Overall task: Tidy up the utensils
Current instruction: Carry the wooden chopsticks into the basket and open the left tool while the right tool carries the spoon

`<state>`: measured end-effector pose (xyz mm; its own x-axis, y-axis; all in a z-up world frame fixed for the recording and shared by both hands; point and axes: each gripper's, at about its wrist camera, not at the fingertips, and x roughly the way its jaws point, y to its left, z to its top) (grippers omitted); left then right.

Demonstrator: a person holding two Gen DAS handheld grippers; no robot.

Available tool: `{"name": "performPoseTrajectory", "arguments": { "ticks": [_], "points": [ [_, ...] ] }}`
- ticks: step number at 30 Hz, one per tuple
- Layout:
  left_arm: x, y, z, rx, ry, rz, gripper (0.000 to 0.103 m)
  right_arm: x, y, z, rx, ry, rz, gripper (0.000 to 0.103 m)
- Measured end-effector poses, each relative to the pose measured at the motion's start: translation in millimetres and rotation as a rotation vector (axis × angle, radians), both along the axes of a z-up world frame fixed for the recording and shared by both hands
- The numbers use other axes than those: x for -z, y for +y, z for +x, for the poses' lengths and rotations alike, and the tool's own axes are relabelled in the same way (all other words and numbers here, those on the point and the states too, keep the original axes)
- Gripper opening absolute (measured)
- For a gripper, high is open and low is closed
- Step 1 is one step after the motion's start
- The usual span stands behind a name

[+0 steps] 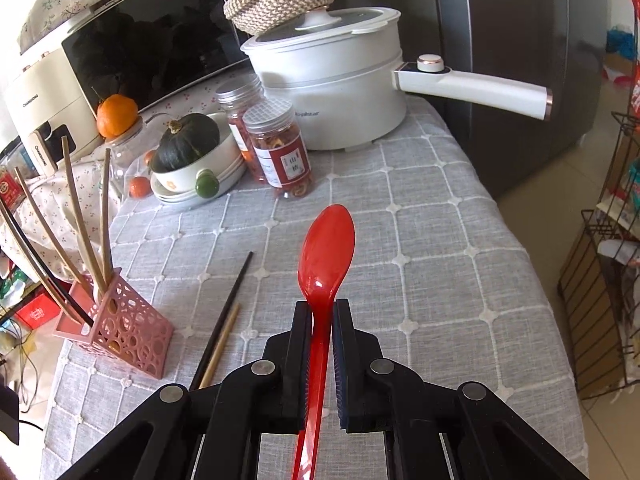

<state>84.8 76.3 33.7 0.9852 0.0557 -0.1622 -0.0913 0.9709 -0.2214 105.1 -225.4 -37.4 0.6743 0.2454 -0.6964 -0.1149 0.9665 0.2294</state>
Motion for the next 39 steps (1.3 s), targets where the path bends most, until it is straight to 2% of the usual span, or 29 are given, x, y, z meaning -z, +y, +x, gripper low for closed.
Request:
{"name": "performPoseTrajectory", "arguments": {
  "ticks": [3, 11, 18, 21, 22, 24, 27, 30, 34, 37, 39],
  "points": [
    [6, -1, 2, -0.006, 0.015, -0.005, 0.009, -3, -2, -1, 0.008, -0.013, 0.010, 0.008],
    [15, -17, -4, 0.021, 0.028, 0.049, 0.009, -7, 2, -7, 0.001, -0.030, 0.006, 0.008],
    [28, -15, -7, 0.045, 0.117, -0.007, 0.009, -21, 5, -14, 0.026, -0.077, 0.040, 0.008],
    [27, -19, -9, 0.062, 0.167, 0.016, 0.011, -29, 8, -16, 0.038, -0.109, 0.064, 0.008],
    [27, -20, -10, 0.074, 0.186, 0.021, 0.014, -31, 10, -17, 0.043, -0.120, 0.072, 0.009],
    [25, -21, -15, 0.064, 0.226, 0.038, 0.034, -36, 13, -19, 0.048, -0.145, 0.082, 0.009],
    [21, -12, -26, 0.057, 0.258, 0.012, 0.060, -43, 22, -21, 0.048, -0.192, 0.077, 0.009],
    [17, 3, -30, 0.079, 0.350, -0.025, 0.067, -48, 32, -22, 0.044, -0.217, 0.091, 0.009],
    [20, 28, -35, 0.074, 0.516, -0.058, 0.074, -57, 47, -24, 0.047, -0.257, 0.123, 0.009],
    [27, 51, -38, 0.075, 0.594, -0.103, 0.080, -65, 62, -22, 0.059, -0.291, 0.129, 0.009],
    [35, 63, -39, 0.070, 0.639, -0.098, 0.082, -70, 74, -18, 0.068, -0.310, 0.123, 0.009]
  ]
}}
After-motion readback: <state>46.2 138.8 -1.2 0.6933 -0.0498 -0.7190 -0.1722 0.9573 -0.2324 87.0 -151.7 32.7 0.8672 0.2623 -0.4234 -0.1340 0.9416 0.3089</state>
